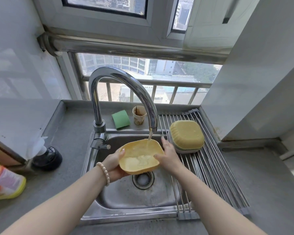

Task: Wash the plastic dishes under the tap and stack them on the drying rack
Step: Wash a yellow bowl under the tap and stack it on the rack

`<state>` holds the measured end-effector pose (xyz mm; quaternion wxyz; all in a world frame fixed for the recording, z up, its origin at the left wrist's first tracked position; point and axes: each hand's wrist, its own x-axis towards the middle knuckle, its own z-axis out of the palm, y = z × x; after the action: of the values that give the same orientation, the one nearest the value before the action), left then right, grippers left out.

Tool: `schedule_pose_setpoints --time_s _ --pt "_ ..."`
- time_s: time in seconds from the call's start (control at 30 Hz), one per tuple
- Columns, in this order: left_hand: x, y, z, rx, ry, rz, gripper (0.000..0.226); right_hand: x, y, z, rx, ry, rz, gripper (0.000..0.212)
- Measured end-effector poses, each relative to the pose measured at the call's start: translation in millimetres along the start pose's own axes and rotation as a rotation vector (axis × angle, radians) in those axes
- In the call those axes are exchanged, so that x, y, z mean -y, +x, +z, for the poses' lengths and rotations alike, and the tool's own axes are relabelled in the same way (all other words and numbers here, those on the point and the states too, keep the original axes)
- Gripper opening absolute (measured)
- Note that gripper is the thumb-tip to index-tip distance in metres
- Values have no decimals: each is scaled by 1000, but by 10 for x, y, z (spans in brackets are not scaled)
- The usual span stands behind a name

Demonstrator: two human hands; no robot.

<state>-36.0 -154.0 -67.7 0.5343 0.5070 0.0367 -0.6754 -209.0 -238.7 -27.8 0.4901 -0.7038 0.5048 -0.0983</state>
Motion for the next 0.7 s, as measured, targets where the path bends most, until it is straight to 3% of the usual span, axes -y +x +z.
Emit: schedule_pose_setpoints --time_s 0.07,0.1,0.2,0.3,0.4,0.5,0.6,0.7 --pt "58 48 -10 46 -99 -22 30 134 1 -23 128 337 261 51" --pt "93 68 6 38 -127 -19 29 194 -20 -23 156 374 288 42" --pt "168 112 117 -108 -36 107 27 196 -22 39 49 207 145 52" --pt "162 145 156 -291 196 370 23 -3 3 84 -74 -39 -36 61" --pt "72 69 178 -317 552 601 18 -217 -9 141 -178 6 -33 31" --pt "-31 -23 241 -318 846 724 39 -281 29 266 -259 136 44 5" --pt "-149 -74 271 -281 1016 676 70 -263 112 371 -219 237 146 6" --pt "-245 -59 254 -298 1050 494 68 -232 110 339 -17 378 271 13"
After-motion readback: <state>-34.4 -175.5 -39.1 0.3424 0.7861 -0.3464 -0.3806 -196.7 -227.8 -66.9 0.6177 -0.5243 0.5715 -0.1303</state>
